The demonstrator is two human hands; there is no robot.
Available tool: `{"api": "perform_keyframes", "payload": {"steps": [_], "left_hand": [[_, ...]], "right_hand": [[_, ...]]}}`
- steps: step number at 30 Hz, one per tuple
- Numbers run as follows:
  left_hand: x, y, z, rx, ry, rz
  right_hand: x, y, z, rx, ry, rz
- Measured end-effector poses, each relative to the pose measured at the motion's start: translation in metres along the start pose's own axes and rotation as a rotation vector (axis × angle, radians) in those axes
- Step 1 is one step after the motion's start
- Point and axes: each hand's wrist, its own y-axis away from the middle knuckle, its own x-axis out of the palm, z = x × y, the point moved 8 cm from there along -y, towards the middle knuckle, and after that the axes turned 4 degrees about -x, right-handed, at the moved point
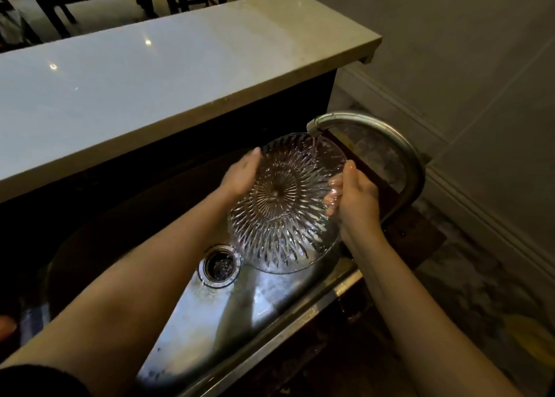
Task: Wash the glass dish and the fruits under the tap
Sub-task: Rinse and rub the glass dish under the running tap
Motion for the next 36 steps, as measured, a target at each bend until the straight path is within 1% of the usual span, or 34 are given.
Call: {"api": "perform_keyframes", "payload": {"steps": [2, 4, 5, 7, 8, 10, 11, 13, 16, 18, 20, 22, 24, 26, 29, 31, 34, 36], "left_hand": [[0.007, 0.025, 0.020, 0.017, 0.067, -0.046], [0.023, 0.061, 0.024, 0.070, -0.024, -0.119], [0.034, 0.081, 0.016, 0.125, -0.116, -0.149], [0.057, 0.114, -0.015, 0.310, -0.243, -0.170], [0.067, 0.124, -0.033, 0.392, -0.261, -0.156], [0.071, 0.118, -0.065, 0.445, -0.238, -0.136], [0.066, 0.105, -0.077, 0.434, -0.235, -0.133], [0.055, 0.072, -0.096, 0.412, -0.312, -0.123], [0.043, 0.026, -0.105, 0.403, -0.401, -0.018], [0.027, 0.003, -0.088, 0.342, -0.379, 0.015], [0.008, -0.004, -0.056, 0.251, -0.314, -0.016], [-0.002, 0.010, -0.026, 0.197, -0.239, -0.034], [0.003, 0.040, -0.001, 0.164, -0.229, -0.056], [0.020, 0.080, 0.007, 0.183, -0.291, -0.093], [0.052, 0.128, -0.029, 0.391, -0.381, -0.119], [0.057, 0.124, -0.062, 0.482, -0.392, -0.119], [0.038, 0.077, -0.091, 0.455, -0.337, -0.089], [0.019, 0.046, -0.083, 0.325, -0.298, -0.063]], "right_hand": [[-0.003, -0.005, 0.002, -0.002, 0.012, -0.024], [-0.003, -0.010, 0.000, 0.014, 0.016, -0.058], [-0.002, -0.011, -0.002, 0.034, 0.021, -0.078], [0.003, -0.014, -0.007, 0.072, 0.042, -0.105], [0.007, -0.015, -0.010, 0.080, 0.057, -0.101], [0.016, -0.014, -0.014, 0.090, 0.079, -0.065], [0.020, -0.013, -0.018, 0.103, 0.079, -0.042], [0.027, -0.009, -0.025, 0.144, 0.041, -0.001], [0.030, -0.002, -0.030, 0.164, -0.018, 0.015], [0.023, 0.000, -0.025, 0.138, -0.068, -0.013], [0.016, -0.003, -0.017, 0.110, -0.114, -0.023], [0.010, -0.006, -0.012, 0.100, -0.133, -0.012], [0.010, -0.008, -0.013, 0.110, -0.110, 0.000], [0.011, -0.008, -0.016, 0.122, -0.086, -0.025], [0.012, -0.010, -0.015, 0.124, -0.091, -0.076], [0.018, -0.007, -0.013, 0.125, -0.079, -0.050], [0.026, -0.001, -0.008, 0.109, -0.117, -0.014], [0.028, -0.001, -0.003, 0.101, -0.138, -0.028]]}}
